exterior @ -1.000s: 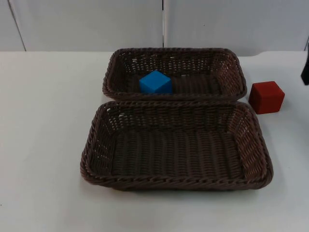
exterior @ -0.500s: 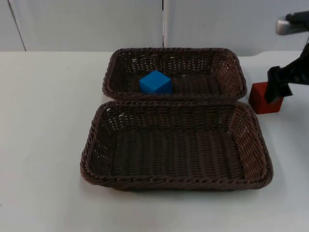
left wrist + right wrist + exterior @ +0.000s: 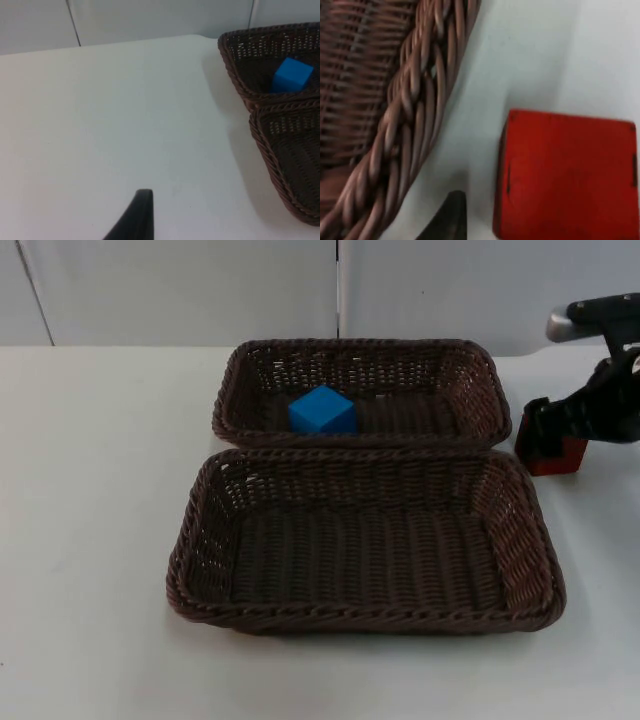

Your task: Pick up one cube with the left hand and place it into the upper basket. Pick up one cube with the right hand and place it into the lower basket.

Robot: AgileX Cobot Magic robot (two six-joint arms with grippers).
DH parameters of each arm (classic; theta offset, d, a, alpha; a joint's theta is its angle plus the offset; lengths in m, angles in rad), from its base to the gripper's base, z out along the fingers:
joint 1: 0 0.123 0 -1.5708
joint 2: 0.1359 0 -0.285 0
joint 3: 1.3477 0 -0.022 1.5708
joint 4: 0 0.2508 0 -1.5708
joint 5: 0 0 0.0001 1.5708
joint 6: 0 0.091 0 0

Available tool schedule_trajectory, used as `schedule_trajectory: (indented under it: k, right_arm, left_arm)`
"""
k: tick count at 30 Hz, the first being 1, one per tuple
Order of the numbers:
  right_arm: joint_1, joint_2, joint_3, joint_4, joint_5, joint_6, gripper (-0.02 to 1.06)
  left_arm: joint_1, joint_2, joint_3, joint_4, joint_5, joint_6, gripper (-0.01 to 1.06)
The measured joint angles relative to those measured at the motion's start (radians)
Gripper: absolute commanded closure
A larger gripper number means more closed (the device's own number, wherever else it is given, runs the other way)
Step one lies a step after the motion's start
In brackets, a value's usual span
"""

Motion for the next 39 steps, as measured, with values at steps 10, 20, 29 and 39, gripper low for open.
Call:
schedule_trajectory:
  k: [10,20,29,39]
  right_arm:
    - [0.0,0.062,0.0,0.0,-0.107,0.0,-0.01]
    - [0.0,0.066,0.0,0.0,-0.119,0.0,0.58]
    - [0.0,0.021,-0.004,0.0,0.042,0.0,1.04]
    - [0.0,-0.166,-0.002,-0.007,0.32,0.0,1.05]
  left_arm:
    - [0.0,0.0,0.0,0.0,0.0,0.0,0.04]
    - [0.0,0.0,0.0,0.0,-0.002,0.0,0.04]
    - [0.0,0.0,0.0,0.0,-0.006,0.0,0.04]
    - [0.0,0.0,0.0,0.0,-0.006,0.0,0.04]
